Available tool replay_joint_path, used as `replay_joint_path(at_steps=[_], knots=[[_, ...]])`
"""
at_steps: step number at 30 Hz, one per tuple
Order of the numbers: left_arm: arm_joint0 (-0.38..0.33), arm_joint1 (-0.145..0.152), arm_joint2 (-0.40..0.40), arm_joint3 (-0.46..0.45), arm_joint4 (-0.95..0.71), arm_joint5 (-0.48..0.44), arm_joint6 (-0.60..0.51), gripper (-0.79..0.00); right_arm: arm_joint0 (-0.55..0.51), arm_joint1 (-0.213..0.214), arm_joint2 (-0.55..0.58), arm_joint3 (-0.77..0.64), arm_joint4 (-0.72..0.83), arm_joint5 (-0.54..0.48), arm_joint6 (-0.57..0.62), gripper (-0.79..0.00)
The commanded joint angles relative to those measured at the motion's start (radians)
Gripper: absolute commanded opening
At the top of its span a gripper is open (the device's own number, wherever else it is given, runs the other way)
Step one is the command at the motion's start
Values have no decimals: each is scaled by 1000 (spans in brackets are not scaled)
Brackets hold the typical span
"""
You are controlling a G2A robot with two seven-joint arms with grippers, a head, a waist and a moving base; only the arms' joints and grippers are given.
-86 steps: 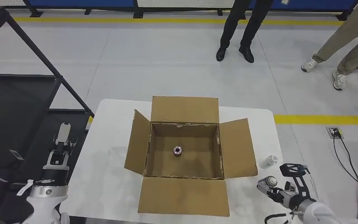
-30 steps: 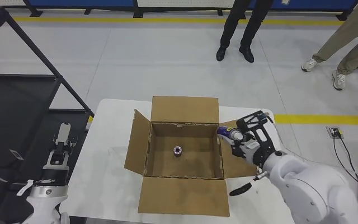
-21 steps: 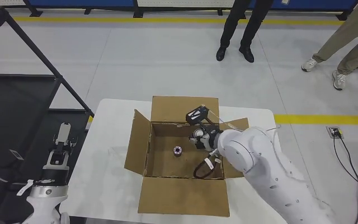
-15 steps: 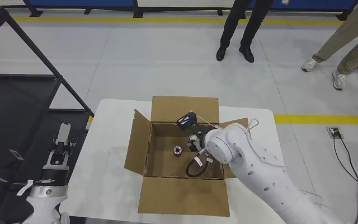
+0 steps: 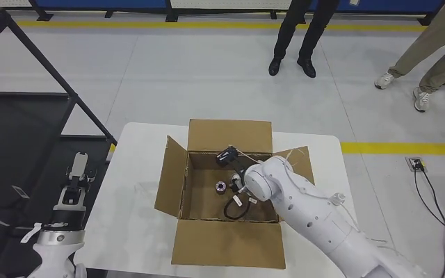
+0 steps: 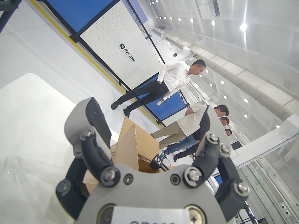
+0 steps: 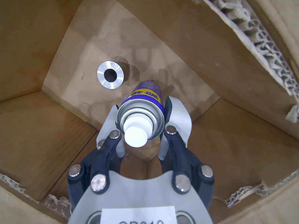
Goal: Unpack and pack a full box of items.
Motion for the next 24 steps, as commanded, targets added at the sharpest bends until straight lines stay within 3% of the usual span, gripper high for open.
replay_joint_path(at_steps=[1, 14, 15, 16, 24], knots=[[0, 0, 0, 0, 0, 0, 0, 0, 6, -8, -3, 21, 5, -4, -4, -471], [0, 0, 0, 0, 0, 0, 0, 0, 26, -41, -3, 80, 9, 1, -2, -397], [0, 0, 0, 0, 0, 0, 0, 0, 24, -42, 0, 80, 7, 4, -3, -351], [0, 0, 0, 0, 0, 0, 0, 0, 23, -43, 2, 79, 4, 7, -2, -200], [0, 0, 0, 0, 0, 0, 0, 0, -8, -32, 46, 17, -24, 16, -4, -191]])
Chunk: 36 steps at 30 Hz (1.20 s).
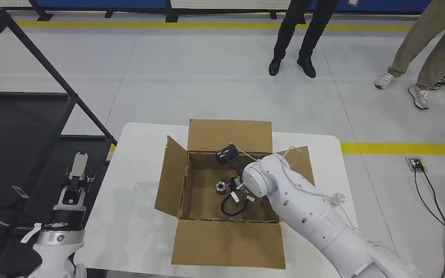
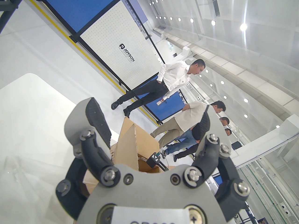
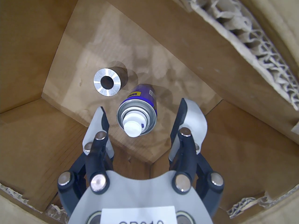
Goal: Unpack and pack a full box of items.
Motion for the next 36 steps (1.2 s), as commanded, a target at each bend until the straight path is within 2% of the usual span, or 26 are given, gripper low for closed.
replay_joint_path(at_steps=[1, 4, 5, 6, 10, 15, 20, 23, 27, 33, 36], knots=[[0, 0, 0, 0, 0, 0, 0, 0, -17, 10, 27, -52, -11, 0, -4, -175], [0, 0, 0, 0, 0, 0, 0, 0, -69, 39, 88, -197, -72, 33, 7, -132], [0, 0, 0, 0, 0, 0, 0, 0, -98, 52, 116, -262, -102, 51, 15, -37], [0, 0, 0, 0, 0, 0, 0, 0, -131, 65, 146, -334, -135, 68, 27, 0], [0, 0, 0, 0, 0, 0, 0, 0, -296, 120, 291, -633, -298, 122, 93, 0], [0, 0, 0, 0, 0, 0, 0, 0, -533, 172, 527, -934, -488, 185, 148, 0], [0, 0, 0, 0, 0, 0, 0, 0, -787, 196, 803, -1142, -498, 230, 100, 0], [0, 0, 0, 0, 0, 0, 0, 0, -904, 201, 943, -1155, -477, 252, 88, 0], [0, 0, 0, 0, 0, 0, 0, 0, -990, 202, 1044, -1094, -415, 237, 72, 0], [0, 0, 0, 0, 0, 0, 0, 0, -1014, 201, 1059, -953, -306, 160, 15, 0], [0, 0, 0, 0, 0, 0, 0, 0, -992, 198, 1032, -876, -289, 166, -41, 0]])
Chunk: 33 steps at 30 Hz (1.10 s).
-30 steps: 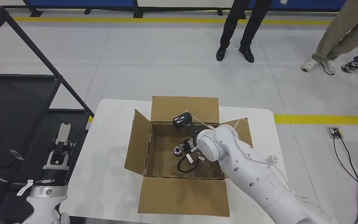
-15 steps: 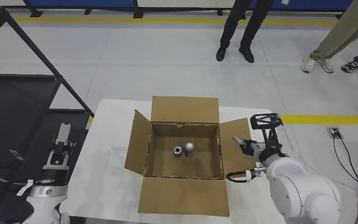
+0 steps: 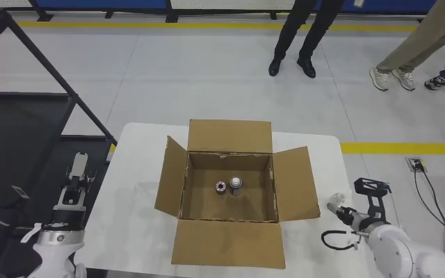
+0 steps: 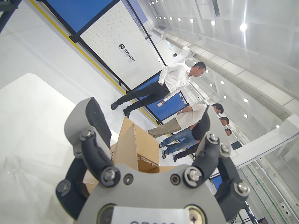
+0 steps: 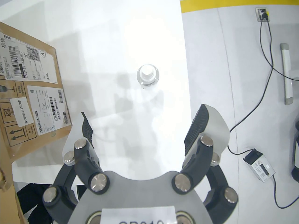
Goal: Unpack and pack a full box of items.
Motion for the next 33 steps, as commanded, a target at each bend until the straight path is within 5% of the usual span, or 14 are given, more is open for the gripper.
replay_joint_path(at_steps=[1, 13, 16, 19, 23, 24, 33], knots=[[0, 0, 0, 0, 0, 0, 0, 0, 19, -3, -22, 57, -2, 29, -53, 0], [0, 0, 0, 0, 0, 0, 0, 0, 107, -19, -104, 271, 25, 108, -240, 0], [0, 0, 0, 0, 0, 0, 0, 0, 133, -22, -116, 308, 35, 107, -259, -105], [0, 0, 0, 0, 0, 0, 0, 0, 155, -24, -126, 343, 43, 104, -277, -400], [0, 0, 0, 0, 0, 0, 0, 0, 176, -24, -132, 367, 45, 99, -281, -643], [0, 0, 0, 0, 0, 0, 0, 0, 176, -24, -132, 365, 45, 99, -283, -785], [0, 0, 0, 0, 0, 0, 0, 0, 85, -23, -73, 179, 19, 186, -326, -785]])
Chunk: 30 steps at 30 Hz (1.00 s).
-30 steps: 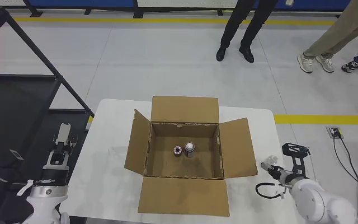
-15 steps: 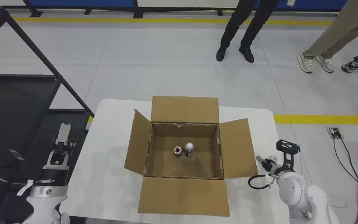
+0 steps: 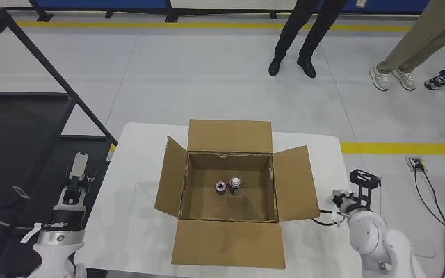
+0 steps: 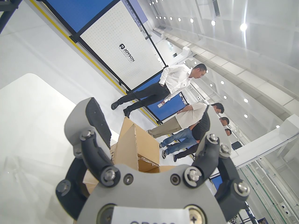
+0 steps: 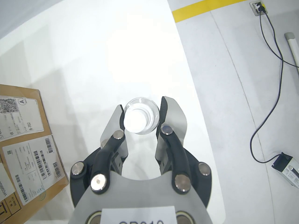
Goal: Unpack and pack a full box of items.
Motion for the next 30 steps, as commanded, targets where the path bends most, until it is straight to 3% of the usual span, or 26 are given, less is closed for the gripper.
replay_joint_path(at_steps=[1, 6, 10, 14, 17, 22, 26, 30], knots=[[0, 0, 0, 0, 0, 0, 0, 0, -36, 0, 19, -94, -10, 33, -12, -785], [0, 0, 0, 0, 0, 0, 0, 0, -110, -2, 52, -357, -53, 94, -35, -785], [0, 0, 0, 0, 0, 0, 0, 0, -119, -3, 15, -534, -103, 75, -59, -785], [0, 0, 0, 0, 0, 0, 0, 0, -37, -4, -96, -547, -105, -46, -106, -785], [0, 0, 0, 0, 0, 0, 0, 0, 44, -3, -189, -544, -74, -190, -33, -785], [0, 0, 0, 0, 0, 0, 0, 0, 274, -4, -342, -354, 44, -468, 201, -785], [0, 0, 0, 0, 0, 0, 0, 0, 434, -16, -460, -157, 140, -583, 334, -785], [0, 0, 0, 0, 0, 0, 0, 0, 521, -29, -541, -5, 206, -630, 390, -785]])
